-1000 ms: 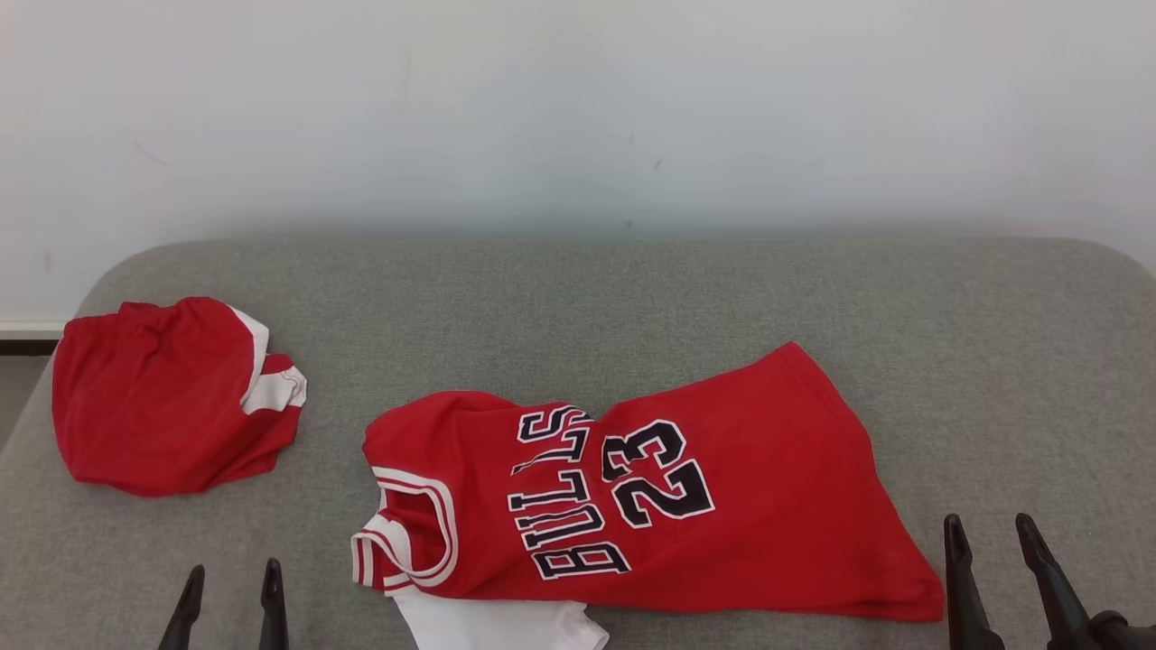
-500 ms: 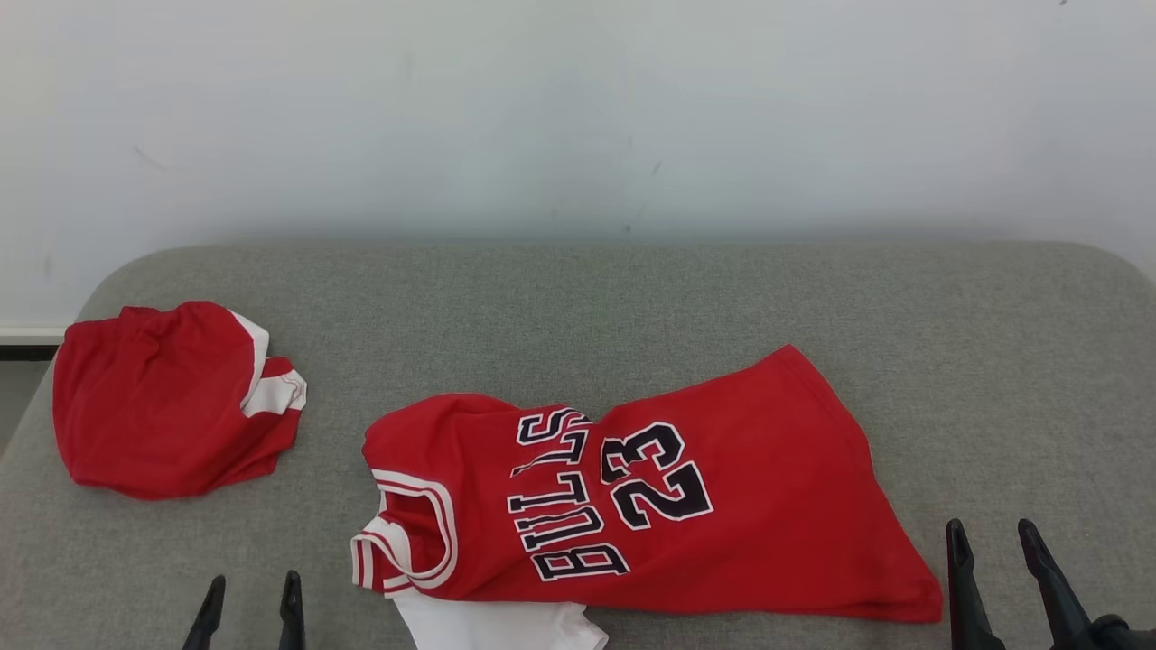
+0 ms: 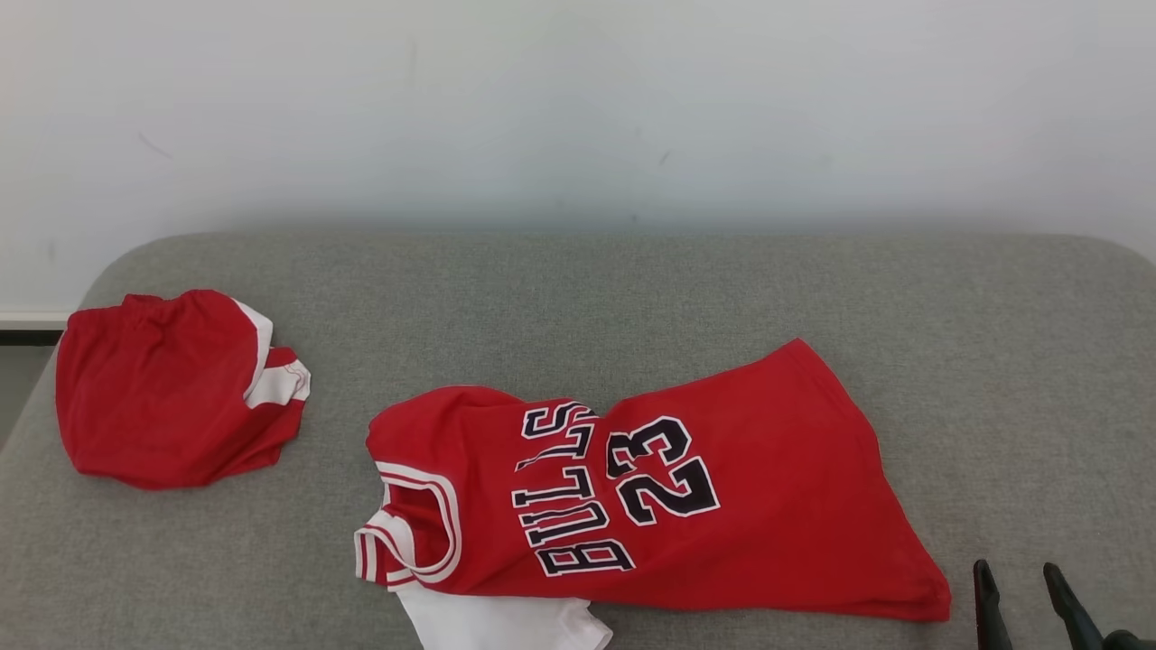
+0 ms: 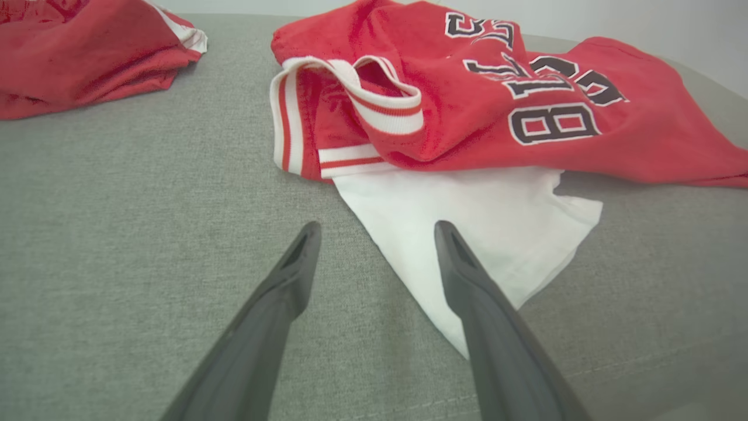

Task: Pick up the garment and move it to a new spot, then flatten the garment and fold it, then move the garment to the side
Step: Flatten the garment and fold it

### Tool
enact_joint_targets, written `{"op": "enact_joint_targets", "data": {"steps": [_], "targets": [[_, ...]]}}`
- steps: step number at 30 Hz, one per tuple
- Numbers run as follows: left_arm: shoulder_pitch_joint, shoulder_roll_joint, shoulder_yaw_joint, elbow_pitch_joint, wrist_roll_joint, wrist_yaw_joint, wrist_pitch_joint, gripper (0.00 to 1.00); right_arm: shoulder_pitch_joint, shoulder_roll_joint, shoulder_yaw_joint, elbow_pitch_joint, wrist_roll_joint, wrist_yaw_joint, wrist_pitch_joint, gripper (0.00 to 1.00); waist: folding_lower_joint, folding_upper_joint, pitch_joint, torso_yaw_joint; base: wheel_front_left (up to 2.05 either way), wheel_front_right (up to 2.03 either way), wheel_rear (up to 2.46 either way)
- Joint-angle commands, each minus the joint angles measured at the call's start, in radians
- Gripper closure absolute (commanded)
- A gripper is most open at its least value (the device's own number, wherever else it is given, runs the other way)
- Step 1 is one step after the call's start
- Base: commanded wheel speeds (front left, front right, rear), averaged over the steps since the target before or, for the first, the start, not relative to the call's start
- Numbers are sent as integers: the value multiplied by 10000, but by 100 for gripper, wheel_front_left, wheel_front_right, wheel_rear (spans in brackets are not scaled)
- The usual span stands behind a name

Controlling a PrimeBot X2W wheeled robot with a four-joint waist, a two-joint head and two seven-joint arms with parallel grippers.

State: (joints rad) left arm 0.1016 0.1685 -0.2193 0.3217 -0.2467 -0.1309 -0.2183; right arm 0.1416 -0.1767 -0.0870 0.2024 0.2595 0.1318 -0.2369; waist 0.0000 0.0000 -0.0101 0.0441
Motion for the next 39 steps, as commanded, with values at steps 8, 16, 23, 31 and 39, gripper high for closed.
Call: {"op": "enact_joint_targets", "data": {"steps": [8,16,23,31,39], "targets": [[-658,53,-1318,1315,-734,11,38,0,-821,-308,398,1742,127,-23,54,0,0,0,284,-4,0,0,0],[-1445,2,-2211,2274,-1211,11,-89,0,-1842,-506,1010,3387,263,-23,3,0,0,0,655,0,0,0,0],[-1943,-162,-2492,3074,-1597,13,45,0,-2510,-555,1376,4575,371,-23,-32,0,0,0,849,47,0,0,0],[-1831,-292,-2069,3570,-2167,303,-186,0,-2881,-590,1827,5467,653,-23,-204,0,0,0,760,-38,0,0,0],[-1830,-411,-2533,3885,-2191,180,52,0,-2967,-631,2224,5948,903,-23,-256,15,0,0,576,2,0,0,0]]}}
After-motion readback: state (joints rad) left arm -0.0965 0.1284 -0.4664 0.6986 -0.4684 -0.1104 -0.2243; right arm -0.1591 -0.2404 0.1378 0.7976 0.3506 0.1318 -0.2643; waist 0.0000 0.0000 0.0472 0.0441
